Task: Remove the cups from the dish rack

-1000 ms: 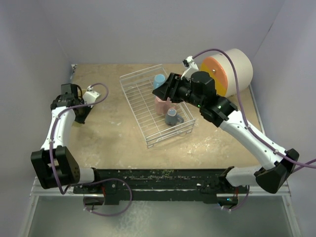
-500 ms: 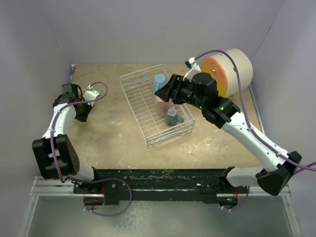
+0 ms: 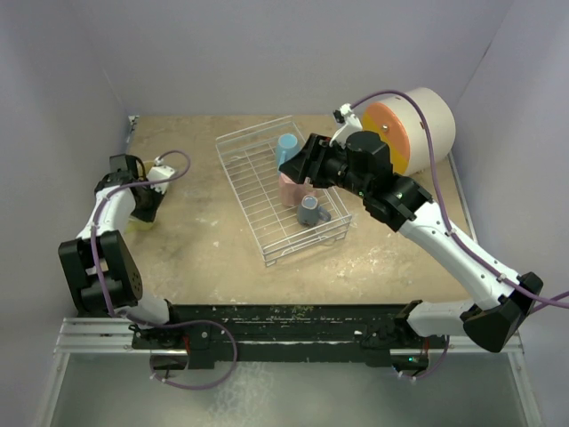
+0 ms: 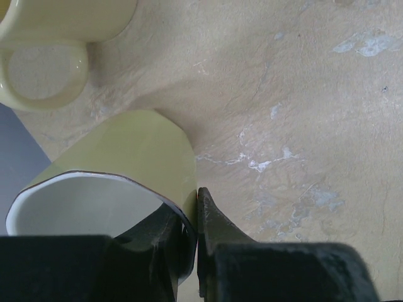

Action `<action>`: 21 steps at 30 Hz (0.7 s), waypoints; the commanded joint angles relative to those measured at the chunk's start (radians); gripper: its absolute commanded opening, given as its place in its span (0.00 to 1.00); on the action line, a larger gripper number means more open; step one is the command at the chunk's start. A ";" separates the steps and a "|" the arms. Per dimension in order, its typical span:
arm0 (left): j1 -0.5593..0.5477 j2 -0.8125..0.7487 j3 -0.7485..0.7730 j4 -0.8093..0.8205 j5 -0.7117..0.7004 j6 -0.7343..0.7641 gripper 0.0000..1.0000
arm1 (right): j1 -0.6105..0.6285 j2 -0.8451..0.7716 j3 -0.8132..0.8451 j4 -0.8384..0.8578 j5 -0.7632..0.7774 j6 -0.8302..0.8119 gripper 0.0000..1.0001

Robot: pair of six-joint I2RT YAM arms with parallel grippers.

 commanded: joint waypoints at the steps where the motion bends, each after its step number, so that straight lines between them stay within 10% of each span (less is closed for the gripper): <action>1: 0.015 0.038 0.054 -0.008 0.018 0.021 0.29 | 0.004 0.002 0.017 0.015 0.030 -0.024 0.65; 5: 0.017 -0.014 0.097 -0.061 0.054 0.015 0.59 | 0.004 0.003 0.025 -0.002 0.031 -0.027 0.65; 21: 0.015 -0.132 0.515 -0.493 0.312 -0.020 0.99 | 0.021 0.098 0.118 -0.205 0.173 -0.094 0.66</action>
